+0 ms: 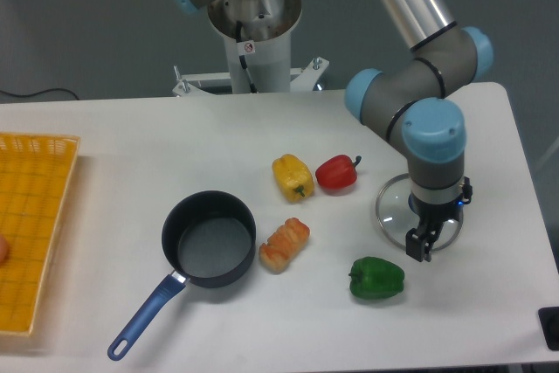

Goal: Pick up the green chilies
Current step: 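Move the gripper over the green bell pepper, then lower the open gripper around the green bell pepper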

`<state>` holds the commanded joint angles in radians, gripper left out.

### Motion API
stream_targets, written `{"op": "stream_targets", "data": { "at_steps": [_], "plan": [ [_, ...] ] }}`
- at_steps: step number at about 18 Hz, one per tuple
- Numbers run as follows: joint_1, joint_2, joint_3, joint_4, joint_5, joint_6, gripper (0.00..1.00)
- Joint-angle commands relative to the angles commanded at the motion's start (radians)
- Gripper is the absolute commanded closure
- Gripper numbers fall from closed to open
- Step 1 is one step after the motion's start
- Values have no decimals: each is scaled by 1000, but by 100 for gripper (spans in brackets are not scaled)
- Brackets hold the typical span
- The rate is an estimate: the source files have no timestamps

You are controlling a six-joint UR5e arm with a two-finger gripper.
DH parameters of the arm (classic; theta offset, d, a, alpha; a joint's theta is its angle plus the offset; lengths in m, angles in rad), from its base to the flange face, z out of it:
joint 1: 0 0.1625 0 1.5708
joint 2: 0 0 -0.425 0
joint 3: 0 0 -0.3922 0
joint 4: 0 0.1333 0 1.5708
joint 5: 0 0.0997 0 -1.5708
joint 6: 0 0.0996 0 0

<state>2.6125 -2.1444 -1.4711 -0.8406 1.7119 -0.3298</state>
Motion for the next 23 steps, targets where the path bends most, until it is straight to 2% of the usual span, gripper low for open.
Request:
{"op": "stream_targets", "data": {
  "at_steps": [2, 4, 8, 10, 20, 23],
  "plan": [
    [-28, -15, 5, 2, -2, 23, 0],
    [-48, -17, 6, 2, -2, 110, 0],
    [-65, 12, -15, -9, -14, 628, 0],
    [-62, 23, -32, -9, -11, 798, 0],
    [-52, 15, -31, -9, 18, 1287, 0],
    [-51, 9, -29, -6, 11, 1471, 0]
  ]
}}
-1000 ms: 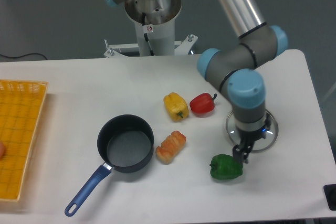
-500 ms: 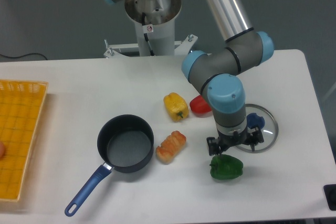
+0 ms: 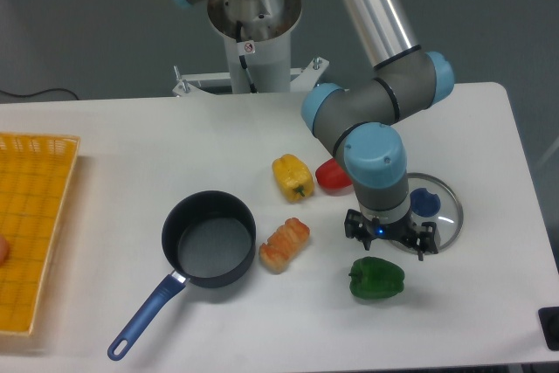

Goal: Pick up the green chilies
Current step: 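Lower the open gripper around the green bell pepper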

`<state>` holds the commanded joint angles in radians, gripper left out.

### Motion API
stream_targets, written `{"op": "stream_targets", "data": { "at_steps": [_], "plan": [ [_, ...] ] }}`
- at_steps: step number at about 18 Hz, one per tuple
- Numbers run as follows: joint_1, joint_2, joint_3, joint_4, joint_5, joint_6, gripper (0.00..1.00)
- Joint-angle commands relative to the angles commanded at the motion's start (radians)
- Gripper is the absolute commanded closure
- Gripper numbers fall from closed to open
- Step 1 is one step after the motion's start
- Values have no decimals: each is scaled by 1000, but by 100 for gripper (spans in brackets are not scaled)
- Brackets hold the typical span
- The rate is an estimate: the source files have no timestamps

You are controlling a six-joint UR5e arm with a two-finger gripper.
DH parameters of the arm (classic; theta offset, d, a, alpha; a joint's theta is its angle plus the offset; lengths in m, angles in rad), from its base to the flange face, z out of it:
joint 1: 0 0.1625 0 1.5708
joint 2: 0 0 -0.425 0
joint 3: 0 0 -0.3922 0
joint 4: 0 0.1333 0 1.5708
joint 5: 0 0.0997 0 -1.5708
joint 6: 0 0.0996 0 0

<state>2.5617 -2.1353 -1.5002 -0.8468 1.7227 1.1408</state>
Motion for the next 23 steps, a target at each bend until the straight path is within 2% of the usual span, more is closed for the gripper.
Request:
{"op": "stream_targets", "data": {
  "at_steps": [6, 12, 19, 23],
  "plan": [
    [-3, -61, 15, 6, -74, 285, 2],
    [-9, -77, 8, -5, -104, 493, 2],
    [-11, -98, 29, -6, -117, 502, 1],
    [-9, -86, 32, -6, -120, 502, 1]
  ]
}}
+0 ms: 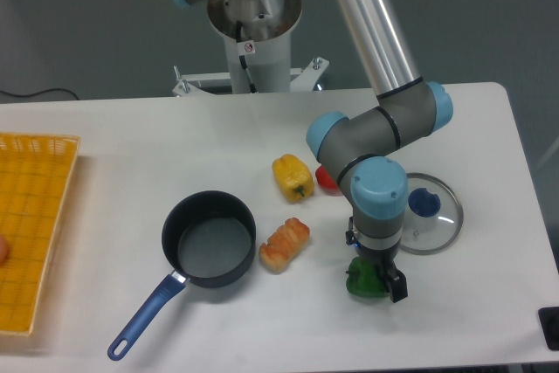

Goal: Pick up the green chilies
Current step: 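Lower the open gripper around the green bell pepper, then close the gripper on the green bell pepper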

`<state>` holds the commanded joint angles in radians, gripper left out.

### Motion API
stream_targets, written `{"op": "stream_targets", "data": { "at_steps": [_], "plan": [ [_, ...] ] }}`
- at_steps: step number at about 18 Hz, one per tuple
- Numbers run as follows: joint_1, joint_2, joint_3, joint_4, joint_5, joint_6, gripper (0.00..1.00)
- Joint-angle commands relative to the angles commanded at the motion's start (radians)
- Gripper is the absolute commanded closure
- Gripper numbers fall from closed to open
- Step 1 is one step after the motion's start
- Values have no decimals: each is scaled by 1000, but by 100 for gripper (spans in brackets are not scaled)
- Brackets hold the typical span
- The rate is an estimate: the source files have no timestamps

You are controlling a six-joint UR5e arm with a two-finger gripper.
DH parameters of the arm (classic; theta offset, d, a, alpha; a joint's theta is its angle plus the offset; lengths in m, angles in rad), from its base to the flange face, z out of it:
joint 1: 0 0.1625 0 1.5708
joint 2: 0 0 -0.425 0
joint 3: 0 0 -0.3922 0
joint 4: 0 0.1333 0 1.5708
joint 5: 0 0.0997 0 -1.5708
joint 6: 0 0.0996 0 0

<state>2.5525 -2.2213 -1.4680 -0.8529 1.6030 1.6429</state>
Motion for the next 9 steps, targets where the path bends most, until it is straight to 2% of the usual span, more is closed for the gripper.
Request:
{"op": "stream_targets", "data": {
  "at_steps": [9],
  "plan": [
    [0, 40, -17, -5, -26, -9, 1]
  ]
}}
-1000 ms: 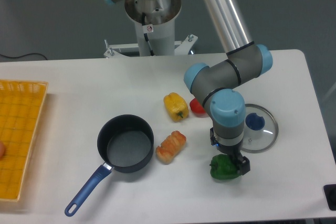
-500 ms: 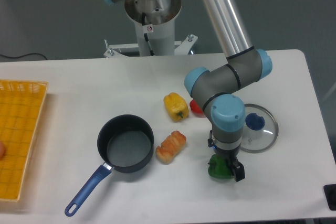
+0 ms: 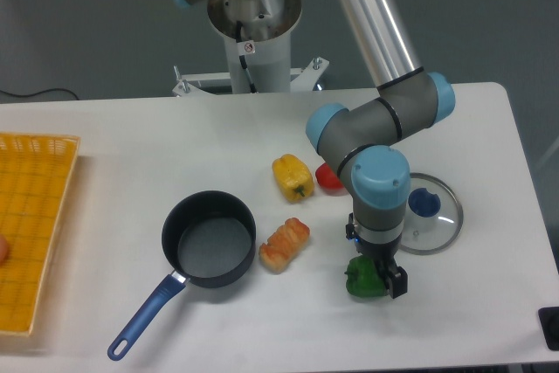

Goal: Pick up the green chilies
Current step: 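Close the gripper on the green bell pepper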

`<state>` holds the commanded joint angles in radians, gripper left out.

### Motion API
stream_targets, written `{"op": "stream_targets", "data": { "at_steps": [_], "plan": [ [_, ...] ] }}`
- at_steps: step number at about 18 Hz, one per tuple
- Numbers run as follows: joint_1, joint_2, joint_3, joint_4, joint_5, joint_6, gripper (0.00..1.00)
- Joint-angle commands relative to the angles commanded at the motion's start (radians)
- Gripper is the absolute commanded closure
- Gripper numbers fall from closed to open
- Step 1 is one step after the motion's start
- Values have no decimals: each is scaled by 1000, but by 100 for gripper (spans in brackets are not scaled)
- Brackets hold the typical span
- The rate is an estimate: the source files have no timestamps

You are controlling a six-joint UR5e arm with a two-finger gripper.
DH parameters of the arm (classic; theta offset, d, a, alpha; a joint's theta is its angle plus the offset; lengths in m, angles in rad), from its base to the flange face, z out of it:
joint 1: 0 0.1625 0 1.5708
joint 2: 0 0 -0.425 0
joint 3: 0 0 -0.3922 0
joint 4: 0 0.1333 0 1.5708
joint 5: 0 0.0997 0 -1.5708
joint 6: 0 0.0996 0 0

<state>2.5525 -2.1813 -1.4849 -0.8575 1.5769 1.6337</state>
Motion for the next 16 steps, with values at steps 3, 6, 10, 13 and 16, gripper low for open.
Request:
{"op": "stream_targets", "data": {
  "at_steps": [3, 6, 10, 13, 16],
  "plan": [
    [0, -8, 0, 0, 2, -2, 1],
    [0, -14, 8, 0, 6, -3, 1],
    [-2, -20, 8, 0, 11, -5, 1],
    [-2, -29, 6, 0, 11, -6, 1],
    [-3, -35, 6, 0, 11, -8, 1]
  ]
}}
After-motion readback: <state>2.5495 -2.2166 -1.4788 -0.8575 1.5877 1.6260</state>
